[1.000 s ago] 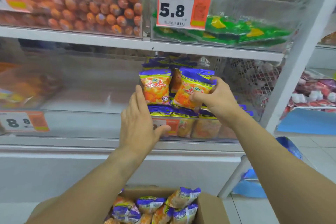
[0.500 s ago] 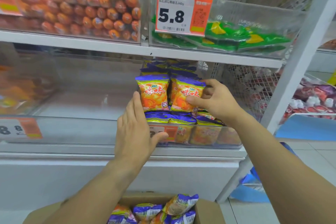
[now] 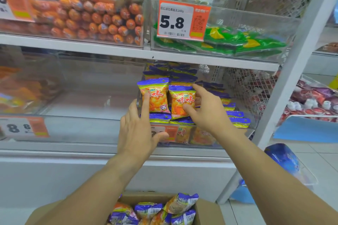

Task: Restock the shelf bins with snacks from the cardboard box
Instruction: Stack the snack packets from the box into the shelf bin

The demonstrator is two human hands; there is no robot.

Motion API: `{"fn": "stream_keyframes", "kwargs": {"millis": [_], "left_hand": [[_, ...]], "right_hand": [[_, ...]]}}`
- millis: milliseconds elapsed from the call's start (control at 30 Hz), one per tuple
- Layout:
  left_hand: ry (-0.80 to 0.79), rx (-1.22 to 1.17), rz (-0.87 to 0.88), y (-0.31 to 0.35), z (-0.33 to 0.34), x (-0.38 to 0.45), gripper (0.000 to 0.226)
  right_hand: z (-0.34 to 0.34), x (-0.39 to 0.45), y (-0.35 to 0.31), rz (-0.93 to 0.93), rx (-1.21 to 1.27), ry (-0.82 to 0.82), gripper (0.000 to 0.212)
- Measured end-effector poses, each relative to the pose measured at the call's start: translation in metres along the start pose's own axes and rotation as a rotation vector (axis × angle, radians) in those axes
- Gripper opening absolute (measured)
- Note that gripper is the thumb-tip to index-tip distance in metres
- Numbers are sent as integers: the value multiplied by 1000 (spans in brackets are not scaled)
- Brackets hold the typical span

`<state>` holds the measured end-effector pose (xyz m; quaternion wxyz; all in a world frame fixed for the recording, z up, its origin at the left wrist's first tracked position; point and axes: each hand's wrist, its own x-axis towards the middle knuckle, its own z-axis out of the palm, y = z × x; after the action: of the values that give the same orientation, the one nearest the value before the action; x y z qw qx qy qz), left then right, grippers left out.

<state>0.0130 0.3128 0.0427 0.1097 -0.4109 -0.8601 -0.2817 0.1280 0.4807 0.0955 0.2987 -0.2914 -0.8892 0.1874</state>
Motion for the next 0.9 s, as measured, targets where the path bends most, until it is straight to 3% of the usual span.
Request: {"fn": "stream_keyframes", "kwargs": {"millis": [267, 367, 433, 533, 667, 767, 900], "left_hand": [[-133, -98, 14, -5, -24, 5, 122], [-124, -113, 43, -2, -30, 2, 116], [-50, -123, 84, -1, -33, -4, 106], [136, -239, 119, -1, -37, -22, 78], [273, -369, 141, -20, -40, -61, 41], [141, -401, 66, -54, -28, -100, 28], [-204, -330, -129, -107, -11, -159, 21]], "right_hand": [[-1, -15, 2, 82, 63, 106, 76], [3, -18, -5, 90, 188, 199, 49], [7, -19, -6, 54, 147, 209, 35], [5, -21, -6, 11, 46, 194, 29], [-7, -35, -20, -249, 69, 400, 15], [3, -67, -35, -397, 123, 280, 13], [54, -133, -34, -307, 154, -140, 15]]}}
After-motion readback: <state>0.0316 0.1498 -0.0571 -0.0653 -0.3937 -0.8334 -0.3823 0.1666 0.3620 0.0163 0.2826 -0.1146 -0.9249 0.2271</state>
